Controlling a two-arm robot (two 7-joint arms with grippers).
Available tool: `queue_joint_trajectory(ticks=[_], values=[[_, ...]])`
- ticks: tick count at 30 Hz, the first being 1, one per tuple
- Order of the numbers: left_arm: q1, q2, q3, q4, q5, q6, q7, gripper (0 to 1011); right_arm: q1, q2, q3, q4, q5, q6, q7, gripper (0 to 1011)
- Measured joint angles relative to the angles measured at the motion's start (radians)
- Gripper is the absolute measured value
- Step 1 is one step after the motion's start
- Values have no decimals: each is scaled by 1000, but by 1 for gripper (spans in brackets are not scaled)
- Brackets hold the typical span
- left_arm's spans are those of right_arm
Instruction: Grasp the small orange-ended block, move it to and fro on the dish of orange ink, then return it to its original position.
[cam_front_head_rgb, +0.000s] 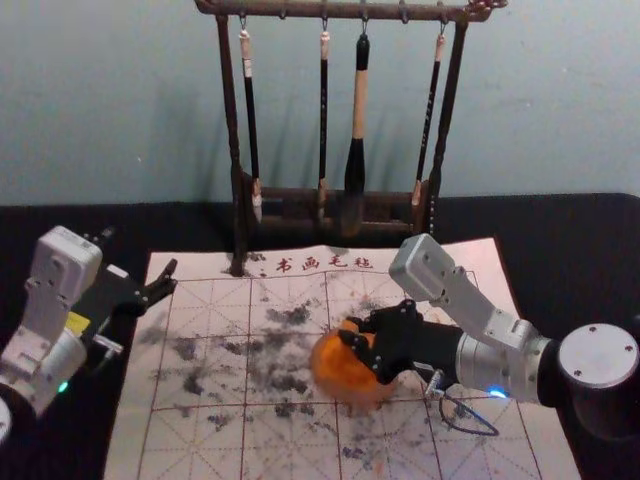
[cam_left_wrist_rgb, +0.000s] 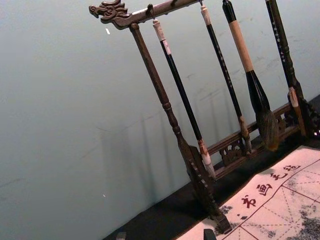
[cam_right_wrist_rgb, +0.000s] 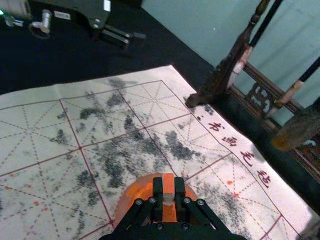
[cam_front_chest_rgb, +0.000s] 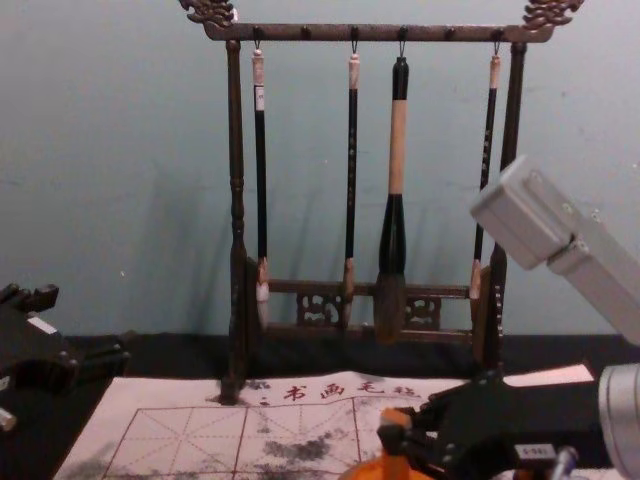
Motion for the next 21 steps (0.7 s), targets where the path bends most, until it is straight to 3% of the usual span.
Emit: queue_joint_trajectory(ticks=[11, 21], values=[[0, 0, 0, 0, 0, 0, 0, 1001, -4, 5, 19, 3, -7, 17, -7, 86], [0, 0, 0, 0, 0, 0, 0, 1001, -34, 33, 41, -39, 2, 35, -2, 86]])
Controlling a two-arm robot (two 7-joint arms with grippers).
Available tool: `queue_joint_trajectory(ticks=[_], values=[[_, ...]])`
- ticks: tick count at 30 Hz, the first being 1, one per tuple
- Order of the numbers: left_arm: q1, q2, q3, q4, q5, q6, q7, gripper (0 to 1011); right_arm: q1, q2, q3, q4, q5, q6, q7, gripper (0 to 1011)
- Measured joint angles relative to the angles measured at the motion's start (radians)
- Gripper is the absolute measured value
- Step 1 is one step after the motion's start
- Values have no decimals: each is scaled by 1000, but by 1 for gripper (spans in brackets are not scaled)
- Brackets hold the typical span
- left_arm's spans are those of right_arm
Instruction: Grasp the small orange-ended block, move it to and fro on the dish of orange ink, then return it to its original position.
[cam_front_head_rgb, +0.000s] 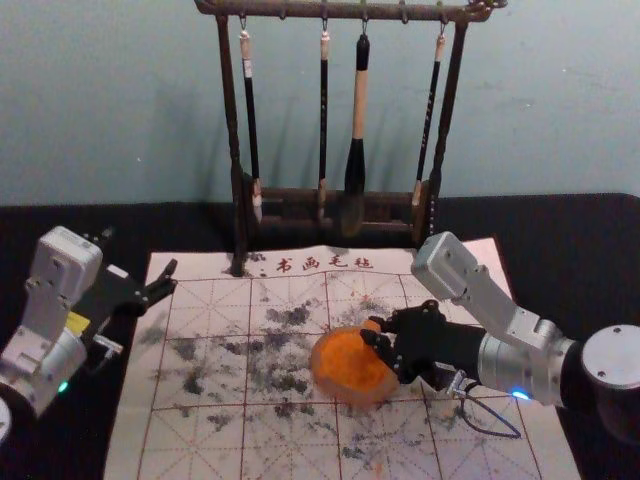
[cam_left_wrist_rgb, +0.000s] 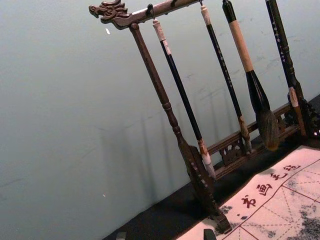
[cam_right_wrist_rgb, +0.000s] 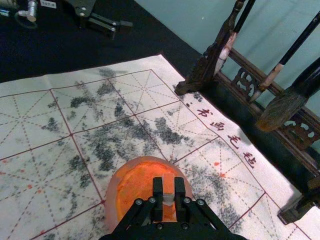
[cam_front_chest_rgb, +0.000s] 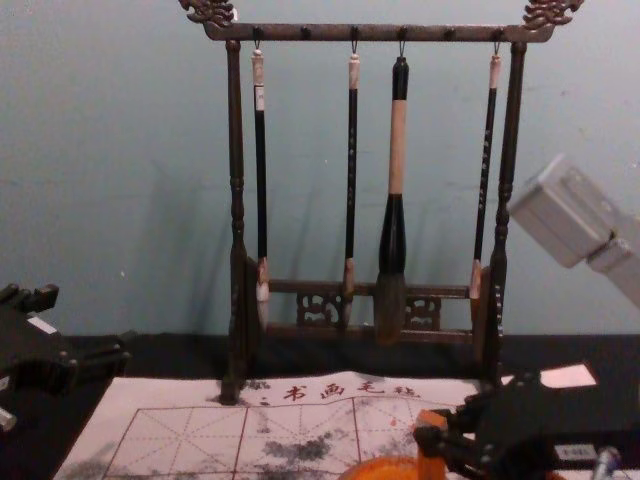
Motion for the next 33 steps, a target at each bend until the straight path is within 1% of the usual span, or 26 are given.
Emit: queue_joint_trajectory(ticks=[12, 18, 25, 33], values=[[0, 0, 0, 0, 0, 0, 0, 1001, -45, 39, 7, -57, 29, 8, 26, 86], [0, 0, 0, 0, 0, 0, 0, 1001, -54, 51, -2, -76, 40, 7, 38, 86], [0, 0, 0, 0, 0, 0, 0, 1001, -48, 49, -20, -79, 41, 8, 44, 86], [0, 0, 0, 0, 0, 0, 0, 1001, -20, 33, -42, -58, 33, 8, 47, 86]])
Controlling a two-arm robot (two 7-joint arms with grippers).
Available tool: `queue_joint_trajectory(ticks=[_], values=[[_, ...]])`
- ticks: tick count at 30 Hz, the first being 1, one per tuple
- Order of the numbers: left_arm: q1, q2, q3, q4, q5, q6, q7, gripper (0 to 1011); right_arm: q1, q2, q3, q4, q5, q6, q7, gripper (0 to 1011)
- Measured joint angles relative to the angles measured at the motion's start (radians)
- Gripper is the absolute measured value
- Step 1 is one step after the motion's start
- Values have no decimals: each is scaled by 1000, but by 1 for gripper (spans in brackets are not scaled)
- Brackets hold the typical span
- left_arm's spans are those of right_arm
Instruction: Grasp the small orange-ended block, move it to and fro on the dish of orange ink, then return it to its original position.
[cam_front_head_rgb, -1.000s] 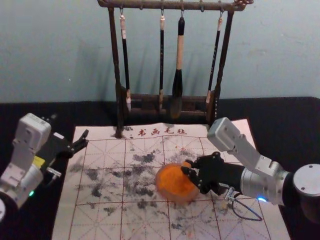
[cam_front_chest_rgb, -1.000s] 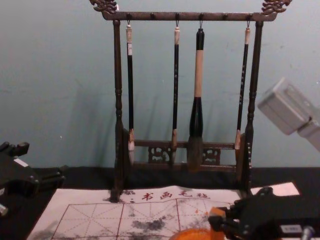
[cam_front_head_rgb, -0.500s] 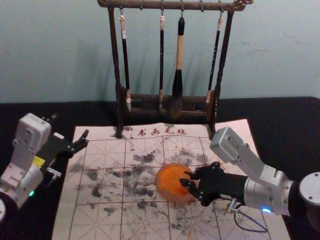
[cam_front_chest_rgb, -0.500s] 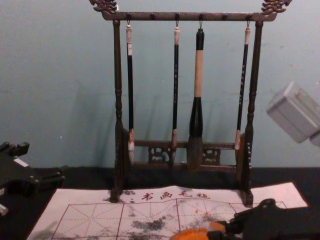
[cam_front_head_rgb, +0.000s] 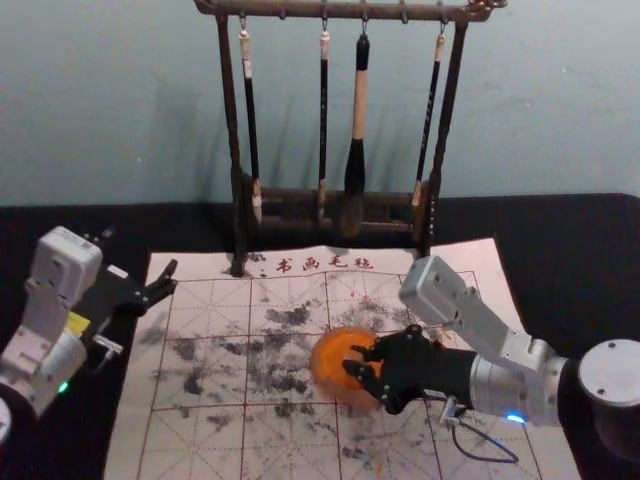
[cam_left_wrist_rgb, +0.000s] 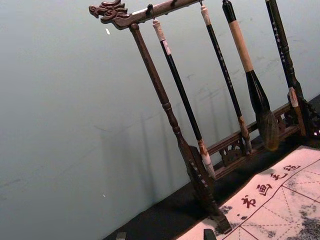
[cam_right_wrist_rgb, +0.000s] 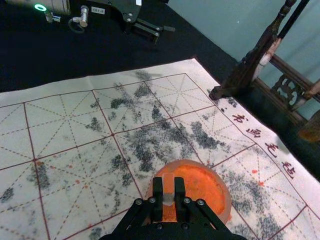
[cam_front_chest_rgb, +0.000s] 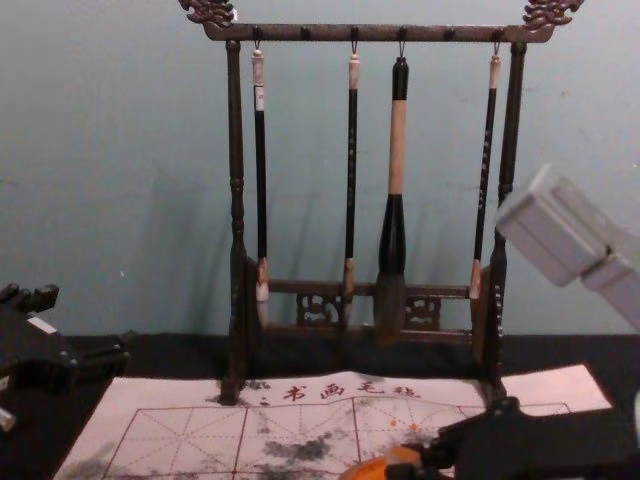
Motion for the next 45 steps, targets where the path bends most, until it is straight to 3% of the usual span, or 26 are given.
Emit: queue_joint_trajectory(ticks=[13, 24, 45], values=[[0, 0, 0, 0, 0, 0, 0, 1001, 62, -41, -22, 76, -31, -11, -5, 86], [0, 0, 0, 0, 0, 0, 0, 1001, 86, -62, -4, 119, -39, -4, -26, 86], [0, 0, 0, 0, 0, 0, 0, 1001, 40, -20, 24, 57, -15, 19, -21, 86]])
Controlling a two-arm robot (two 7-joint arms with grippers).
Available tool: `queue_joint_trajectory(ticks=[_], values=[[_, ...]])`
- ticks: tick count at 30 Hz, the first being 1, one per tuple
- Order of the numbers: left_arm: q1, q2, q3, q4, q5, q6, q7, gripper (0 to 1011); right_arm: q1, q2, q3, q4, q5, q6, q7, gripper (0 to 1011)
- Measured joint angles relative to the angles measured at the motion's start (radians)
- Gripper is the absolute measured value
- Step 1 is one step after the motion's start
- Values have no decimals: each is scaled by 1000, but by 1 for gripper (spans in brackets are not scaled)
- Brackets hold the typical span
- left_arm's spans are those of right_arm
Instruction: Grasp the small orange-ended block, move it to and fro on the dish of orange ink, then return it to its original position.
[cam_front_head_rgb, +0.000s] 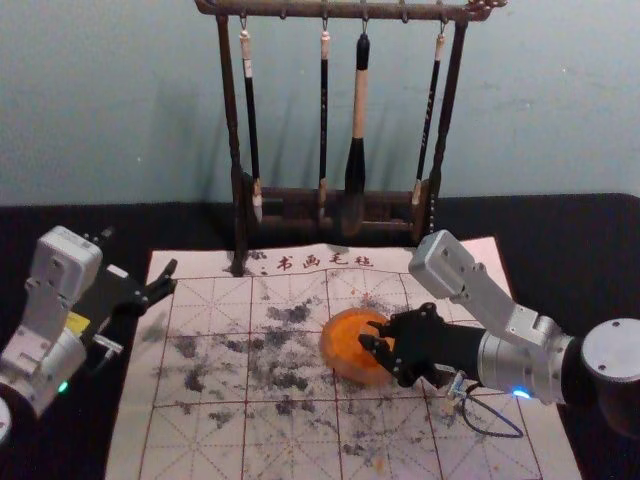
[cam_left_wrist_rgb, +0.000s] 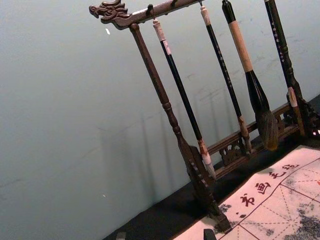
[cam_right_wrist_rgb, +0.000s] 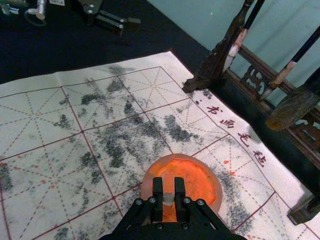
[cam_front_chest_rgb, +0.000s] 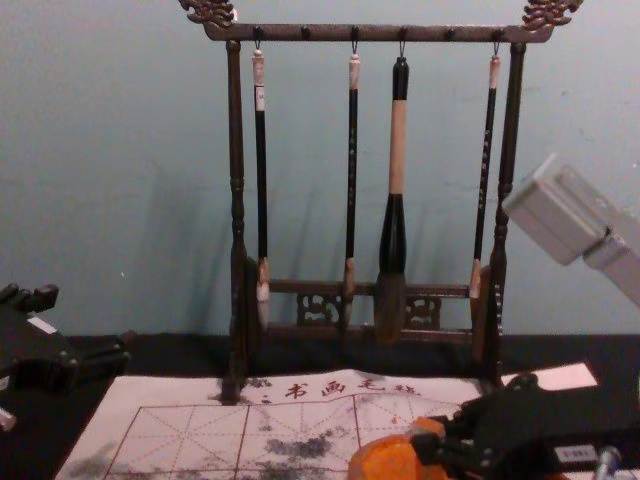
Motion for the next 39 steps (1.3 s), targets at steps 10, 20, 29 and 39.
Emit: queue_joint_trajectory(ticks=[10, 20, 29, 39], values=[[0, 0, 0, 0, 0, 0, 0, 1001, -13, 11, -6, -17, 4, 4, 6, 86], [0, 0, 0, 0, 0, 0, 0, 1001, -16, 10, -19, -28, 12, 9, 19, 86], [0, 0, 0, 0, 0, 0, 0, 1001, -16, 10, -38, -46, 24, 17, 35, 85], [0, 0, 0, 0, 0, 0, 0, 1001, -9, 4, -51, -53, 42, 24, 44, 86]])
